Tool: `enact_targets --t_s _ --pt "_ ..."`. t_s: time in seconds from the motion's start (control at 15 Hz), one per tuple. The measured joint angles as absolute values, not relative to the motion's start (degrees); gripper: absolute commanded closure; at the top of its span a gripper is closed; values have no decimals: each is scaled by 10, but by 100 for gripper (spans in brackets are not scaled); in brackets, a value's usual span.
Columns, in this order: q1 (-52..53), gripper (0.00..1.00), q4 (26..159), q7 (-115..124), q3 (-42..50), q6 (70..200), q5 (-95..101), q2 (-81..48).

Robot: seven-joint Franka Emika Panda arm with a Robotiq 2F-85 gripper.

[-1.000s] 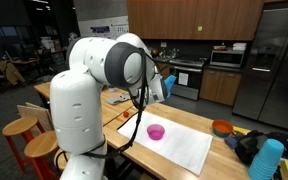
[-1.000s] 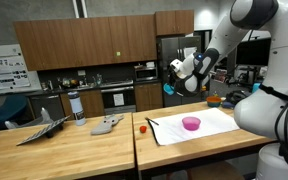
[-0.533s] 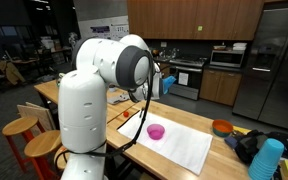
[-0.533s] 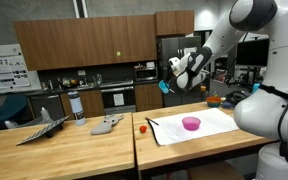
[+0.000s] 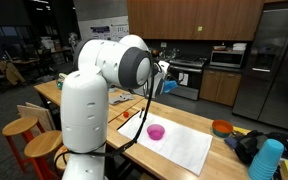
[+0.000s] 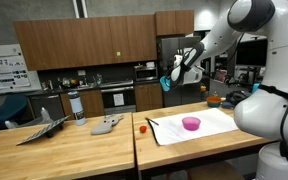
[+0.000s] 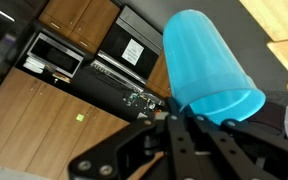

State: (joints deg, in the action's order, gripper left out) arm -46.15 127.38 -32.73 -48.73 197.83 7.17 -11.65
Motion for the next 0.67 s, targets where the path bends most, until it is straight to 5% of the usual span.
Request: enact_targets --t_s 0.67 --pt "-583 99 1302 -180 -608 1963 84 -185"
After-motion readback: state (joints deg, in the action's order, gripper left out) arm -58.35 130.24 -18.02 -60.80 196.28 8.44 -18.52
